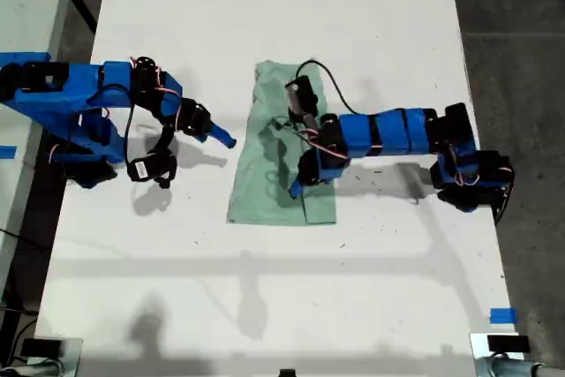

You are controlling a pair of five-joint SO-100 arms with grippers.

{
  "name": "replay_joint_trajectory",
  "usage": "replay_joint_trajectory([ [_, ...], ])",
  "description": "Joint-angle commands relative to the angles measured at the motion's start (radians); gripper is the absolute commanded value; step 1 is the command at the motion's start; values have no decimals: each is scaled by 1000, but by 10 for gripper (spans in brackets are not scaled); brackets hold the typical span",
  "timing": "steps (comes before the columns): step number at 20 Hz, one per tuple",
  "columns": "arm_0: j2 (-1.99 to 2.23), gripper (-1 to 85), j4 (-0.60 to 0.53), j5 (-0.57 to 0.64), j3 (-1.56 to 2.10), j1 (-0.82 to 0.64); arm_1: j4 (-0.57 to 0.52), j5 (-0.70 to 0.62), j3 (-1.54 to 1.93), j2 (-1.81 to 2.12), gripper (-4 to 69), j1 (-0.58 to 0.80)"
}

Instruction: Fold tshirt

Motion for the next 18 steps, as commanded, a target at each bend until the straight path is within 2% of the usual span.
replay_joint_trajectory([
  [1, -3, 290, 18, -31, -112, 51, 31, -40, 55, 249, 320, 20],
  [6, -216, 296, 2, -81, -256, 144, 31, -40, 267, 431, 303, 69],
  [14, -723, 288, 18, -95, -601, 201, 28, -35, 316, 448, 290, 60],
  [15, -779, 247, 23, -101, -623, 195, 26, -32, 322, 449, 290, 58],
  [17, -839, 11, 72, -178, -638, 179, 26, -28, 339, 453, 290, 55],
  [18, -816, 1, 80, -181, -630, 184, 23, -23, 350, 456, 289, 54],
])
